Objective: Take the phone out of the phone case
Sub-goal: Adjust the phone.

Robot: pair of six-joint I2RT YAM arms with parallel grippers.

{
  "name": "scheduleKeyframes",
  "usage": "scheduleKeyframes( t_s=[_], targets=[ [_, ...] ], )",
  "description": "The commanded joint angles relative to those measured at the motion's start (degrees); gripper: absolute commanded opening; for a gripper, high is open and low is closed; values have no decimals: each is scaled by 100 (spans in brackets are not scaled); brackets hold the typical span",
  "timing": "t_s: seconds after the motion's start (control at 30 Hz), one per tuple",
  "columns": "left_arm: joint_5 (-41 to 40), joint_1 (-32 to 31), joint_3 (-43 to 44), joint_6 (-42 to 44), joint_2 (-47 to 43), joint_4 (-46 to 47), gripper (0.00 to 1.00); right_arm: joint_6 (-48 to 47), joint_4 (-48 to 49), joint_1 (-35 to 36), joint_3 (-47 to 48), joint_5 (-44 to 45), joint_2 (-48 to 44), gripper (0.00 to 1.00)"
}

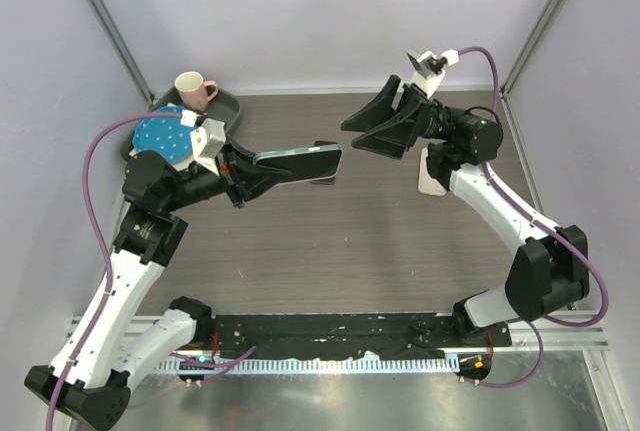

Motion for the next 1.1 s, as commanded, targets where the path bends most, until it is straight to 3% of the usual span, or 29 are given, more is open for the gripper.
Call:
scheduleKeyframes(
  t_s=[0.0, 0.27, 0.77, 1.07],
  targets=[
    [60, -8, 278, -68, -108, 582, 0, 175, 1963, -39, 219, 50, 73, 65],
    [34, 27, 348, -103, -81, 582, 0, 131, 1999, 470, 16, -29, 398, 58],
    [95, 80, 173, -77, -195, 626, 0, 789, 1990, 656, 78, 489, 372, 4],
    [288, 80, -407, 433, -178, 442, 0, 879, 1981, 1025, 43, 165, -128, 1]
  ],
)
